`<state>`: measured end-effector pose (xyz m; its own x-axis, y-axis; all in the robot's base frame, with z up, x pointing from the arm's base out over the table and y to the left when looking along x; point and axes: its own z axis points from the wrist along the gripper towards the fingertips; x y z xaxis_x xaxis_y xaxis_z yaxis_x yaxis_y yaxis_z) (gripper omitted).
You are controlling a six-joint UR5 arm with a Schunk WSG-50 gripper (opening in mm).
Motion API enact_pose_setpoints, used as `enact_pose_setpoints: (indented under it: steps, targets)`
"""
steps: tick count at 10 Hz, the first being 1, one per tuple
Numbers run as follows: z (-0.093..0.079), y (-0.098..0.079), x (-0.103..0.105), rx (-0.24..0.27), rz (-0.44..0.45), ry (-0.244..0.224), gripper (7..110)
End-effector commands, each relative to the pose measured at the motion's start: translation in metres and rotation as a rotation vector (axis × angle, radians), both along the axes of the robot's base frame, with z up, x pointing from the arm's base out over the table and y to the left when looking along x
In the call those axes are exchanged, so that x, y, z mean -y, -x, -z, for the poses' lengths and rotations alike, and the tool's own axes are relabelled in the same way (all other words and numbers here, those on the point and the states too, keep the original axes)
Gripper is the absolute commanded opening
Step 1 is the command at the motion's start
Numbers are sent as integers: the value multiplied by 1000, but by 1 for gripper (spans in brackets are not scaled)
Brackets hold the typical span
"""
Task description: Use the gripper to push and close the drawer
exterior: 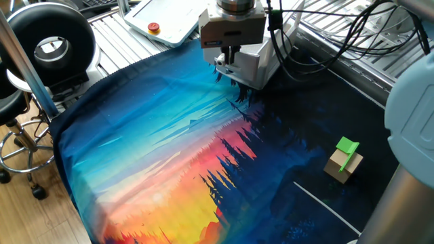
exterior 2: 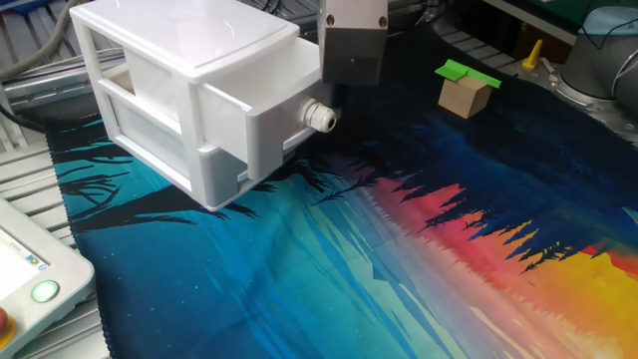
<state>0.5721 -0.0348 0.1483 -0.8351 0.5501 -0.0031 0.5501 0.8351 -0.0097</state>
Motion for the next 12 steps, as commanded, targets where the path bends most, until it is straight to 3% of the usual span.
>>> enact_pose_setpoints:
  steps: [1,12]
  targets:
    - [0,-5,7,13,-13,12,7]
    - [8,2,42,31,-17,55,7]
